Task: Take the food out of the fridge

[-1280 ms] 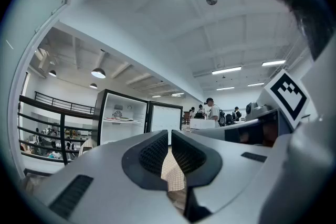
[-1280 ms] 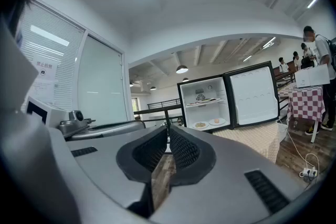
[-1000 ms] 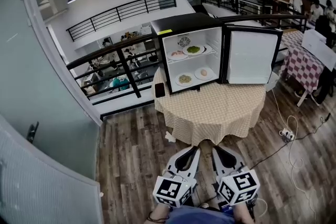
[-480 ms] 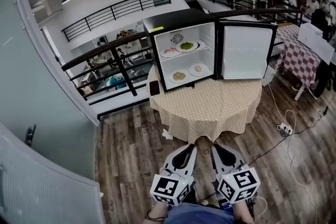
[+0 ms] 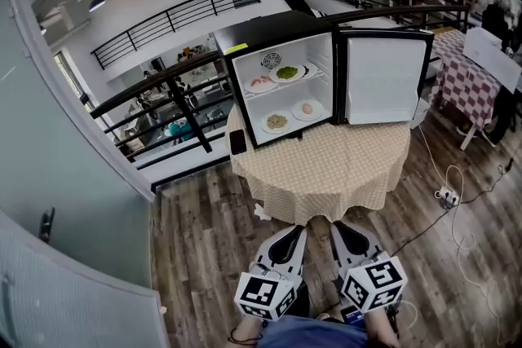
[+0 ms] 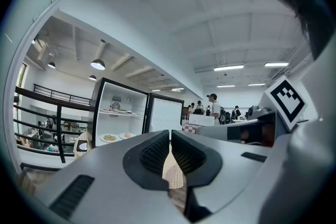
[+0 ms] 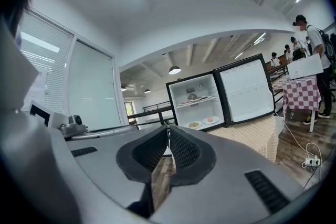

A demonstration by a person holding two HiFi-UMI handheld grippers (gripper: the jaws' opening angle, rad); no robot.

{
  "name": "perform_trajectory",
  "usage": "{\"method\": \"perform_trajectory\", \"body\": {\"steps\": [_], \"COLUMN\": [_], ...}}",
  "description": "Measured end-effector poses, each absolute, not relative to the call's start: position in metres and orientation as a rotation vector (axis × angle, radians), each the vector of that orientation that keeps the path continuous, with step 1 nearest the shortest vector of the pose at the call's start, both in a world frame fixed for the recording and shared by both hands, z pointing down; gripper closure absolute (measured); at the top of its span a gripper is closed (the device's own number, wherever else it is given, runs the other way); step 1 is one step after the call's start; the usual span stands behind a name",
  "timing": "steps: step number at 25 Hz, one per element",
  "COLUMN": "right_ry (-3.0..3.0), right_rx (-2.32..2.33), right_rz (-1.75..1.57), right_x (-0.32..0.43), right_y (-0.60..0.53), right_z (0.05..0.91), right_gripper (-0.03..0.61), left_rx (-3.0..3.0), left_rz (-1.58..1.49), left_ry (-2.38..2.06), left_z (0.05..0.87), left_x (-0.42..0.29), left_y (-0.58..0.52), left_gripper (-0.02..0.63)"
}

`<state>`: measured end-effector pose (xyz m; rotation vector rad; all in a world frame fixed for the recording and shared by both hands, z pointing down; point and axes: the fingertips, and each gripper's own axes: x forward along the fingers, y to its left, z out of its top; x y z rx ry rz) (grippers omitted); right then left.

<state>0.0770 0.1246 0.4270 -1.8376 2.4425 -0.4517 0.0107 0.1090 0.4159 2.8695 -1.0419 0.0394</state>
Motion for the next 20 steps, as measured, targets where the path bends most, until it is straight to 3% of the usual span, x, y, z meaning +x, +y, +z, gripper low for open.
{"method": "perform_trajectory", "body": {"steps": [20], "right_ry": [2.392], "right_rx": [-1.901], "right_rz": [-0.552], "right_x": [0.072], "right_y": [-0.108], "right_z": [0.434], "right_gripper": [0.549], "left_rx": [2.895], "left_rz": [0.03], "left_ry": [-0.991], "left_z": [0.409], "left_x": [0.0], "left_y": [-0.121], "left_gripper": [0.592]}}
